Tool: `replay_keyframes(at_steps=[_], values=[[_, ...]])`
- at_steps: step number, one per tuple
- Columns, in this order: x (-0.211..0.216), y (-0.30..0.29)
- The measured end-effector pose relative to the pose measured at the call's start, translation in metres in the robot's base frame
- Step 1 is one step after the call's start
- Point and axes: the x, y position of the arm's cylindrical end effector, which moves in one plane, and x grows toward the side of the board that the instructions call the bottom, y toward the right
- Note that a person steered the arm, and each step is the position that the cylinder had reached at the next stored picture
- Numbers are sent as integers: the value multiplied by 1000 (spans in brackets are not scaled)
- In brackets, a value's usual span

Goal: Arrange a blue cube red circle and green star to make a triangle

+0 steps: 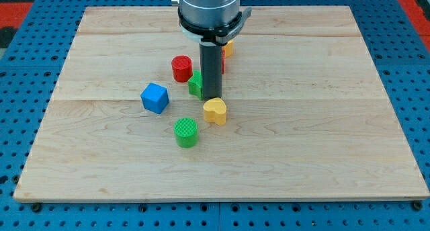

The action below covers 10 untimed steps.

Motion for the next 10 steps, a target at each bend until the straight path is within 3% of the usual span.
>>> replay_keyframes(at_steps=[3, 4, 6, 8, 10], values=[[-33, -104], [-51, -109], [-65, -36], [-14, -34], [-33, -34]])
